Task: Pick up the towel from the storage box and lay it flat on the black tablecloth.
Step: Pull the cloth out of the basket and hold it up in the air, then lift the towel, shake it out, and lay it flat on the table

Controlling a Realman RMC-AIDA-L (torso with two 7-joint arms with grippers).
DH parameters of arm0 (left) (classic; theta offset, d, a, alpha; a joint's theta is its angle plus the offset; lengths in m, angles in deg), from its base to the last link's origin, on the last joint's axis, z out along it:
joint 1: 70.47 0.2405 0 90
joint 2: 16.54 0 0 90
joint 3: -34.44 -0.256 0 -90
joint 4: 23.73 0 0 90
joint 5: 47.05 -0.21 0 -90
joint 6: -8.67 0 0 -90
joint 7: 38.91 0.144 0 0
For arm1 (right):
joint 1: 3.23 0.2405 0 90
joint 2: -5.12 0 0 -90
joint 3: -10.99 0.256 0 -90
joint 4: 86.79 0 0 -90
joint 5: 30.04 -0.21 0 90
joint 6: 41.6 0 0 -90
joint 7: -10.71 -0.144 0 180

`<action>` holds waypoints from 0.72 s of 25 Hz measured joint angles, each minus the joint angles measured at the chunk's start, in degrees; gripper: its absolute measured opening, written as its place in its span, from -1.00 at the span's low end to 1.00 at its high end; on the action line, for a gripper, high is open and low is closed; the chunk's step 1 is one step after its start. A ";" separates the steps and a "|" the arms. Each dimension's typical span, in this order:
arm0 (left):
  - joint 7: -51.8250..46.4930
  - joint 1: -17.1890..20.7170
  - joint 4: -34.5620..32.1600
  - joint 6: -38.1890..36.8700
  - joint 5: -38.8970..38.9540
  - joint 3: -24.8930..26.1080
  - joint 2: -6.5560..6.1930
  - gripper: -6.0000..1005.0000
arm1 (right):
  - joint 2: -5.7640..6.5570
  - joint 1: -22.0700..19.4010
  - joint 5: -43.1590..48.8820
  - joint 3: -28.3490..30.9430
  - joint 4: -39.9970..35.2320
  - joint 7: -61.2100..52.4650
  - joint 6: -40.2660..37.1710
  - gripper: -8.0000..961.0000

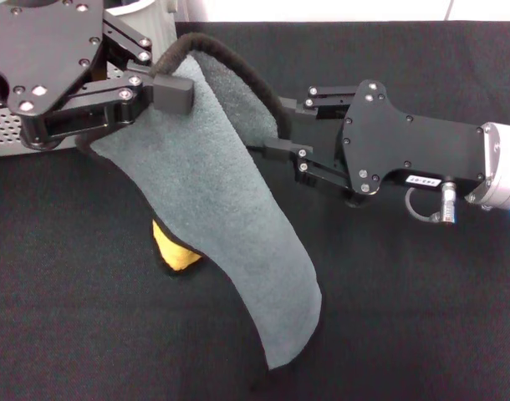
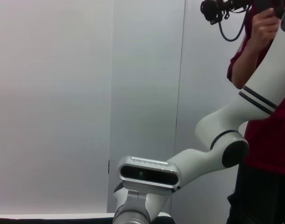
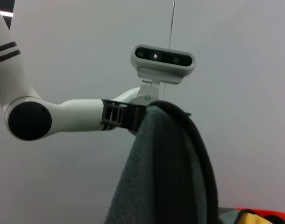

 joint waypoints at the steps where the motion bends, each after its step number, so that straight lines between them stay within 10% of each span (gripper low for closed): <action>1: 0.00 -0.05 -0.01 0.00 0.01 0.01 0.05 -0.93 | 0.00 0.03 0.01 -0.12 0.00 0.04 -0.21 -0.25; 18: 0.00 0.44 0.90 0.03 -0.42 0.09 0.34 -0.93 | 0.00 -1.09 -2.21 -1.90 -0.13 6.59 -0.15 -0.89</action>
